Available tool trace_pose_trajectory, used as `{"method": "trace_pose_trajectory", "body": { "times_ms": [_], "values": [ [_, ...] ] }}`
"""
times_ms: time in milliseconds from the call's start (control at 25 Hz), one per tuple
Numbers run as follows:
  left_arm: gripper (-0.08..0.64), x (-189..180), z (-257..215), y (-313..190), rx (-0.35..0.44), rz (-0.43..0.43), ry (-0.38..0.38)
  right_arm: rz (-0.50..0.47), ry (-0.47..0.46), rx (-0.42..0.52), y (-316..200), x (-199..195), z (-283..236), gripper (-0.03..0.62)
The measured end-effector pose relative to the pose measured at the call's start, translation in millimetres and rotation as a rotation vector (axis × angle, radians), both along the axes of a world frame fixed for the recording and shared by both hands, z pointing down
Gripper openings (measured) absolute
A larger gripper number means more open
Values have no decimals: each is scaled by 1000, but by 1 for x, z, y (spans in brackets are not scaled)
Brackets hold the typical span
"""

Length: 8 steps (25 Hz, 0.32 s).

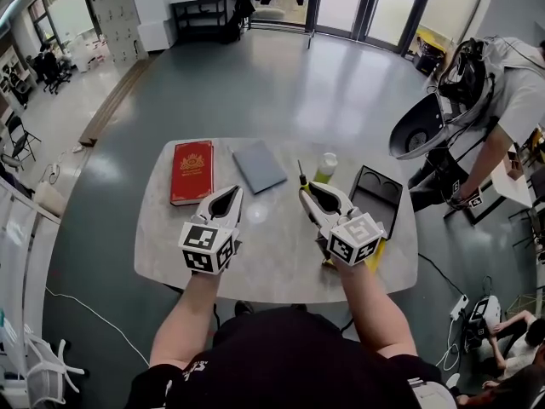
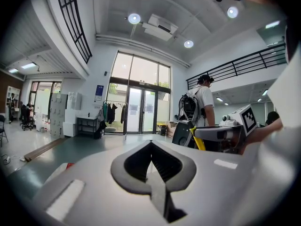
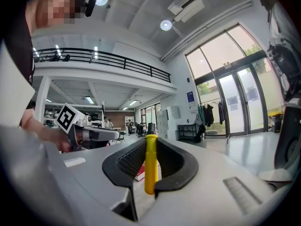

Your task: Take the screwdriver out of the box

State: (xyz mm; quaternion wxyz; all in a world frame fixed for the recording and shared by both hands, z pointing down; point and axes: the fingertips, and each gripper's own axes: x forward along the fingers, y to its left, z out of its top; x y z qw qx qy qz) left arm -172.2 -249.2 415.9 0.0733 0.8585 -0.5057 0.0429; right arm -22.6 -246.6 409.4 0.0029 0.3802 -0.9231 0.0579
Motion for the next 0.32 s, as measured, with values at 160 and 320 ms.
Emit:
{"method": "trace_pose_trajectory", "body": {
  "times_ms": [160, 320],
  "values": [
    [3, 1, -3, 2, 6, 3, 2, 4, -11, 4, 3, 2, -3, 86],
    [2, 1, -3, 4, 6, 3, 4, 8, -15, 3, 7, 4, -5, 86]
  ]
}}
